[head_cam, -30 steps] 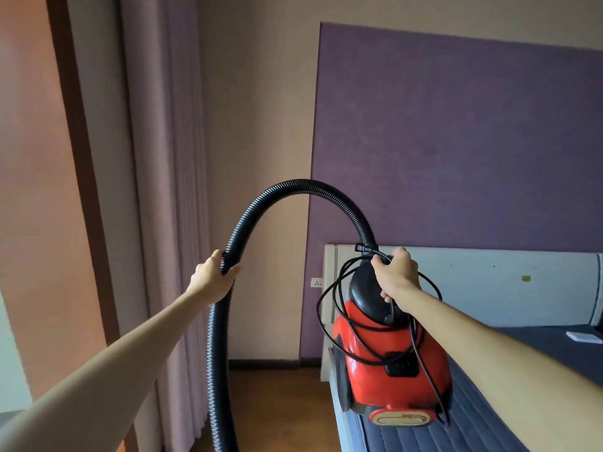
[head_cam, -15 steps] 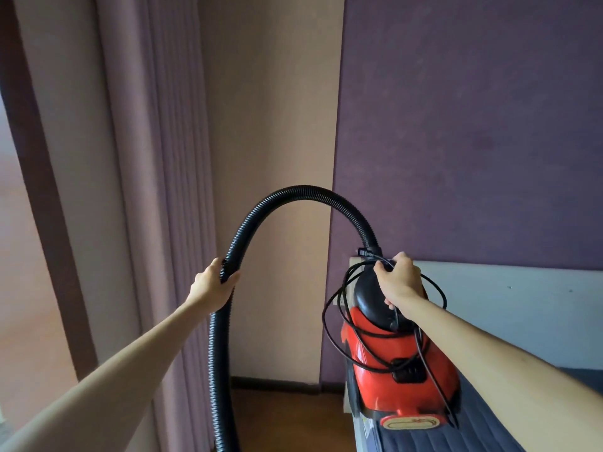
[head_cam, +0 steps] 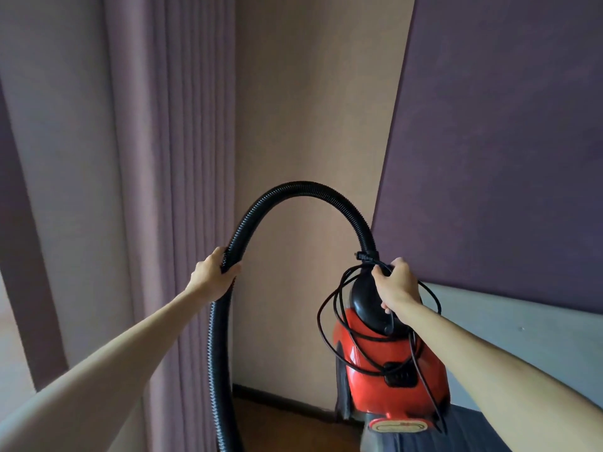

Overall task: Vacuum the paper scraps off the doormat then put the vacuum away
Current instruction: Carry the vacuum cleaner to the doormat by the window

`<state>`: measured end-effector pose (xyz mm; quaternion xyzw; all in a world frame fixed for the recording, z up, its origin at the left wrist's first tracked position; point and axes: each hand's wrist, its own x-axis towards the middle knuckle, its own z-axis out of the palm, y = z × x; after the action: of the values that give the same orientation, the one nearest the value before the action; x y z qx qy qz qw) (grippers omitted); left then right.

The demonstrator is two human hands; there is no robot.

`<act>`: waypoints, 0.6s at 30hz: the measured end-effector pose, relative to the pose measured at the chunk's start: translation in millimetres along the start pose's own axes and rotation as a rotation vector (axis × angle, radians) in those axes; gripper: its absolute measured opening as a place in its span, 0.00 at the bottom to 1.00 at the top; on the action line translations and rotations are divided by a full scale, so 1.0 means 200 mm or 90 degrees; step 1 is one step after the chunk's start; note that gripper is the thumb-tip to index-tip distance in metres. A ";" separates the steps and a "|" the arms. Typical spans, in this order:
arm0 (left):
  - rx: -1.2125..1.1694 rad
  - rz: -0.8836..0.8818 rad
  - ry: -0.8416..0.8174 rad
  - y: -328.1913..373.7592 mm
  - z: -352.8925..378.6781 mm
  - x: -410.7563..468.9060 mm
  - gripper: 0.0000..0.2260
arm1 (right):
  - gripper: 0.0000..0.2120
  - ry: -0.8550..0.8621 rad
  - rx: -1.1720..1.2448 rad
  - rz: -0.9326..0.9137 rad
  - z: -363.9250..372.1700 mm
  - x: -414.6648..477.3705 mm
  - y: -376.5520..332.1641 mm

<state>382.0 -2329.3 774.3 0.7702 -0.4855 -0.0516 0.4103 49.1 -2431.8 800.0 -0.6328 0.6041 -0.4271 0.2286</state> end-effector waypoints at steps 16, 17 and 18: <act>0.018 -0.128 0.111 -0.41 -0.10 0.33 0.15 | 0.15 -0.149 0.044 -0.076 0.68 0.41 -0.32; 0.023 -0.141 0.121 -0.44 -0.11 0.34 0.16 | 0.15 -0.166 0.049 -0.082 0.73 0.43 -0.33; 0.027 -0.153 0.131 -0.47 -0.13 0.34 0.16 | 0.15 -0.182 0.052 -0.091 0.78 0.45 -0.35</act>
<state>495.9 -2351.0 749.6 0.8324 -0.3460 -0.0107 0.4327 208.1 -2541.5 796.1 -0.7185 0.5009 -0.3725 0.3068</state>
